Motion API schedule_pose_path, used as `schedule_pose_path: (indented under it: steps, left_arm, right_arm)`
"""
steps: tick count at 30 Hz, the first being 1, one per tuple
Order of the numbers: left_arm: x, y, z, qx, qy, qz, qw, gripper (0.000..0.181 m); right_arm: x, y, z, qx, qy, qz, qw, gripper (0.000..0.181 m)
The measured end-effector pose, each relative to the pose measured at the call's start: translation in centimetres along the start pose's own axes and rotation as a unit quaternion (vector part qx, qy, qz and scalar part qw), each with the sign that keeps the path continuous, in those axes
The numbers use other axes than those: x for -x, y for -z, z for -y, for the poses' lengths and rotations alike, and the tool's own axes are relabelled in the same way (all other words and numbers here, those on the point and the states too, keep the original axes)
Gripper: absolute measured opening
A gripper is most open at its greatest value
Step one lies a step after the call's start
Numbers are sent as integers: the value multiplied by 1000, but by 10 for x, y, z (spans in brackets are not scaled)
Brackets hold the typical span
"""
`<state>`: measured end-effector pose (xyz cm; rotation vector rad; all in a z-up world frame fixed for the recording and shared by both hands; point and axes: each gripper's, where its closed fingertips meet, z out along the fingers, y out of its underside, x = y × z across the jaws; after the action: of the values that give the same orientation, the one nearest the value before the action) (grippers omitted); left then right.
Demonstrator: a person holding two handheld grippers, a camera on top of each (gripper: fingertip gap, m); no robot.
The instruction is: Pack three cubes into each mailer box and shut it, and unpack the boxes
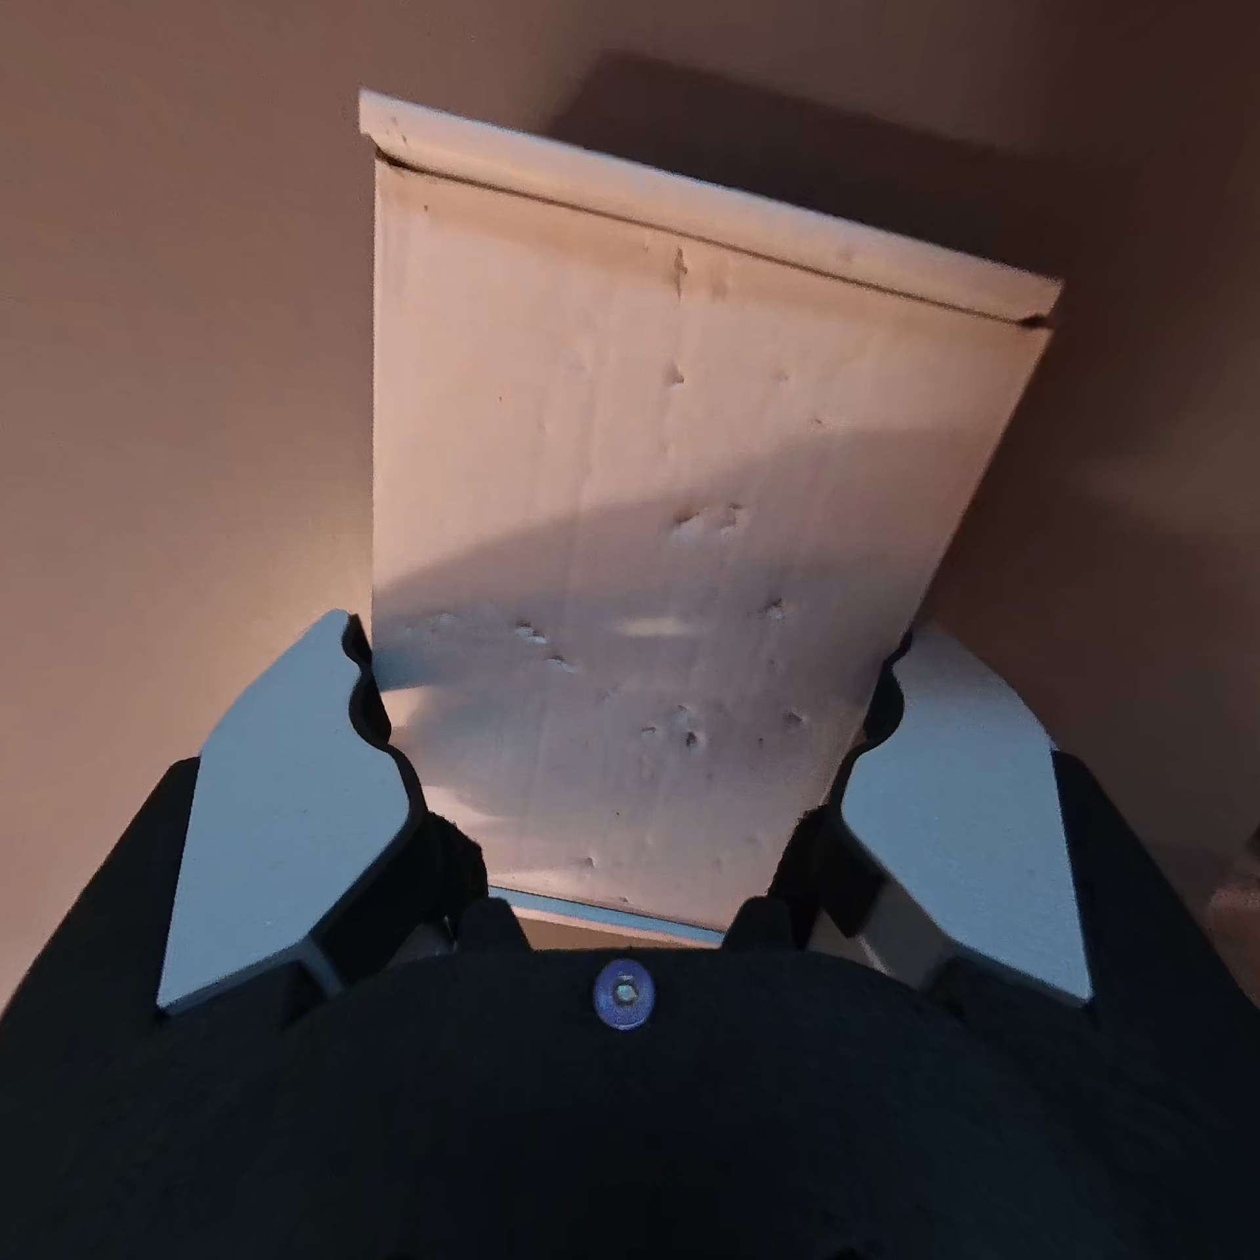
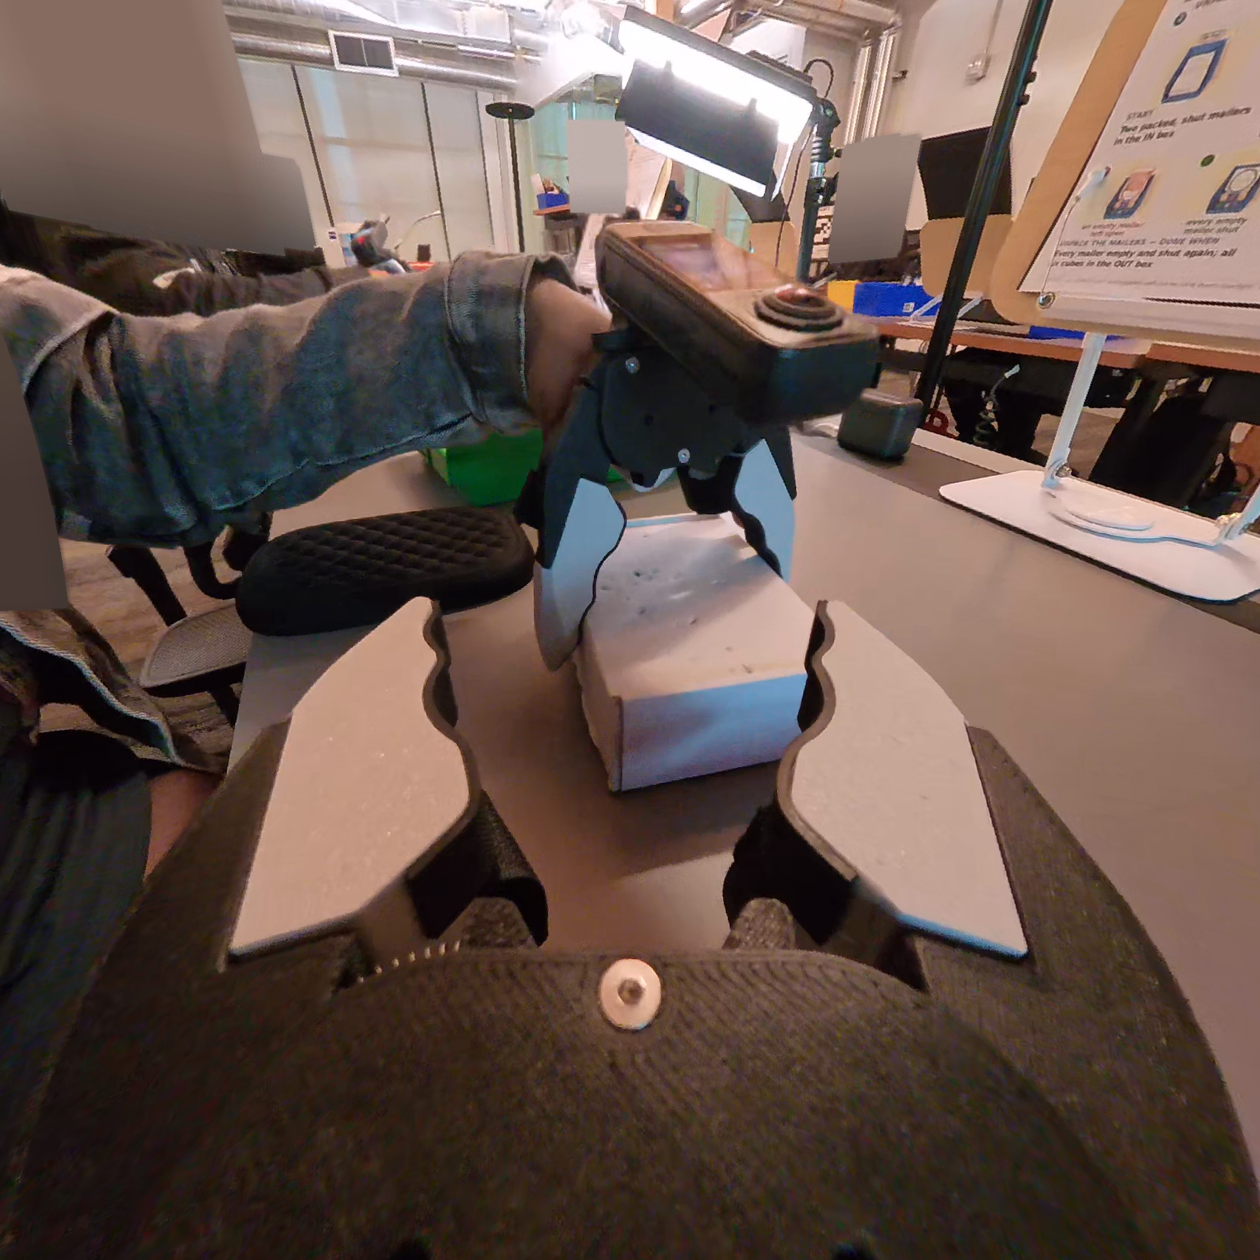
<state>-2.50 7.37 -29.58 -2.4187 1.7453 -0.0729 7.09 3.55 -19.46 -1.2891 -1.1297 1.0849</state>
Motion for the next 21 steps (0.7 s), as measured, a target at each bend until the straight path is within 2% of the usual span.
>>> schedule_pose_path:
  steps: [2,5,7,9,11,12,14,16,19,21]
  left_arm:
    - [-2,6,5,-42,-2,4,999,138]
    - [-6,30,9,-129,-3,41,991,145]
    - [-7,55,9,-219,28,91,971,145]
    - [-2,75,-7,-284,90,158,942,142]
    - [1,86,-32,-331,134,222,907,114]
    - [-1,88,-42,-359,155,233,890,105]
    - [-12,83,-52,-414,194,199,867,95]
    - [-24,66,-58,-432,238,129,860,83]
    - [-25,48,-67,-398,276,102,869,82]
    - [-32,44,-62,-388,247,93,883,82]
  right_arm:
    - [-1,0,-1,2,-5,-1,1000,100]
    - [-3,0,-2,6,-14,-5,1000,100]
    - [-5,0,-2,6,-18,-10,1000,100]
    - [-7,0,-2,6,-21,-15,1000,100]
    - [-8,-1,-4,12,-25,-19,999,98]
    - [-8,-2,-5,18,-26,-20,999,95]
    - [-11,-6,-11,43,-29,-35,998,93]
    - [-17,-9,-22,85,-39,-63,994,83]
    - [-9,-16,-41,159,-71,-41,984,73]
    - [-1,-20,-57,214,-88,-17,973,75]
